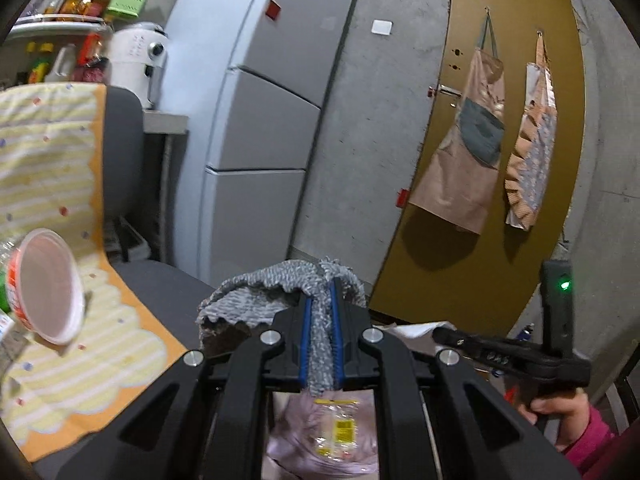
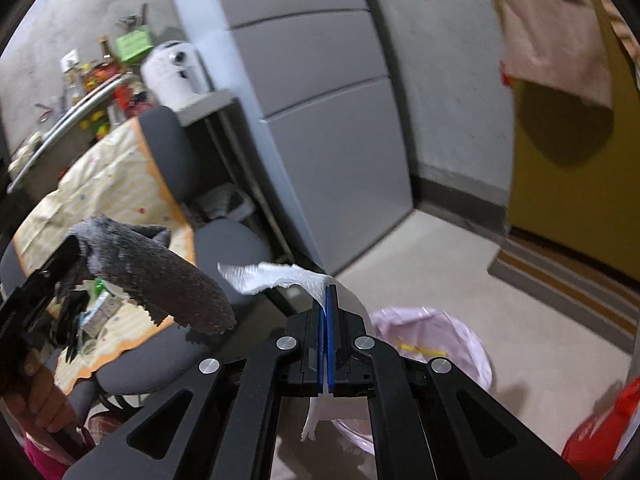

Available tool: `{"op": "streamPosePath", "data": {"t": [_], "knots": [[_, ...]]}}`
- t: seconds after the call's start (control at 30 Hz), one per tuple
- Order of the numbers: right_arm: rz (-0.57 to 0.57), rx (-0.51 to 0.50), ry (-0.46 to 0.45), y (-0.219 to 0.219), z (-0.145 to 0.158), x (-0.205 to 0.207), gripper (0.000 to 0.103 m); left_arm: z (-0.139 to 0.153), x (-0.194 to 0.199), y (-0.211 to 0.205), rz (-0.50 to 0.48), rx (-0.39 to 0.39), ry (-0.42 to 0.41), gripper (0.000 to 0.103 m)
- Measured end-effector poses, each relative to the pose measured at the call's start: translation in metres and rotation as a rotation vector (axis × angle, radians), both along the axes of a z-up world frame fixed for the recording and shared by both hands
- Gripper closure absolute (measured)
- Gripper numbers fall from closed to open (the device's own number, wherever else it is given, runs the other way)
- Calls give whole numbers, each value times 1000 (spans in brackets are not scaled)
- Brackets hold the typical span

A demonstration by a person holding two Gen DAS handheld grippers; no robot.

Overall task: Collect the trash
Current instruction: 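Carry the tissue and grey sponge with both grippers over the pink bin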

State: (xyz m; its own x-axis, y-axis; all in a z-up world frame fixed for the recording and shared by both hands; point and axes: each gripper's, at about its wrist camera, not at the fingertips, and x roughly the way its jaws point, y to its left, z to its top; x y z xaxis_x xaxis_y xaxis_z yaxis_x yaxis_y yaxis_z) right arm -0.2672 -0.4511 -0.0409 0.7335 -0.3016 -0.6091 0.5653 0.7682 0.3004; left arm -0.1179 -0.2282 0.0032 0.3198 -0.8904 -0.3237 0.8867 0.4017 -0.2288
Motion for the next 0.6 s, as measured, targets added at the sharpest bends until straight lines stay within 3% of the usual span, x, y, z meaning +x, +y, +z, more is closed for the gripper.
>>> {"op": "streamPosePath", "data": {"t": [0.3,0.6], "knots": [[-52,85,95,-25,-65,-2,101,-35,-3,-25,-17,72,27,96],[-83,169,163,-45,-105,5,93,-49,5,-27,-12,100,61,96]]}}
